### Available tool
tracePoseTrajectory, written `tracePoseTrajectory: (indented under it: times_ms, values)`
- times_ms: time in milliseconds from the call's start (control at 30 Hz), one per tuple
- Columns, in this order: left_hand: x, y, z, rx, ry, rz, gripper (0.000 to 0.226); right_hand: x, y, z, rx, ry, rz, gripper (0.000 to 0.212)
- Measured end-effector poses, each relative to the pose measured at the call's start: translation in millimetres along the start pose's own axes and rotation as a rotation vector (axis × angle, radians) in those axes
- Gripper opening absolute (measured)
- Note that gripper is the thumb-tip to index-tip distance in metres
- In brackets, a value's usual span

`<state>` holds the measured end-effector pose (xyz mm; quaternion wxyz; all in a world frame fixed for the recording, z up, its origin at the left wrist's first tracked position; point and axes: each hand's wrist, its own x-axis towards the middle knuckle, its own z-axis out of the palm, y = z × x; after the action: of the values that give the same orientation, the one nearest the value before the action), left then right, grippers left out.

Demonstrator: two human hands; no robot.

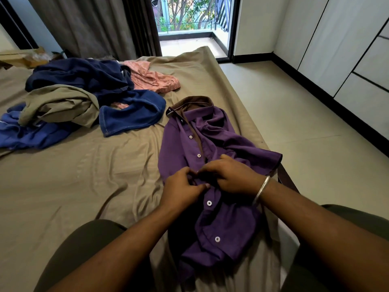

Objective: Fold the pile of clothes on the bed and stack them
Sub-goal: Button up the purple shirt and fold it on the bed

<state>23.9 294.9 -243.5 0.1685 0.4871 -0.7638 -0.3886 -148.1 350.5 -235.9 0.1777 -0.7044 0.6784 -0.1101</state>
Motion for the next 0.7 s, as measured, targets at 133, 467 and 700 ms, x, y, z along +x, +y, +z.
tracePoseTrajectory:
  times_ms: [133, 467, 700]
  values:
    - [8, -8, 2, -0.207, -0.025, -0.159, 0.029, -4, 3, -10, -0.042, 0.009, 0.02, 0.038]
    - [17, -14, -3, -0.225, 0.068, -0.093, 0.008, -9, 15, -18, 0.319, 0.189, -0.054, 0.019]
    - [10, -5, -4, 0.101, 0.086, 0.12, 0.019, -12, 19, -26, 0.523, -0.027, 0.049, 0.04]
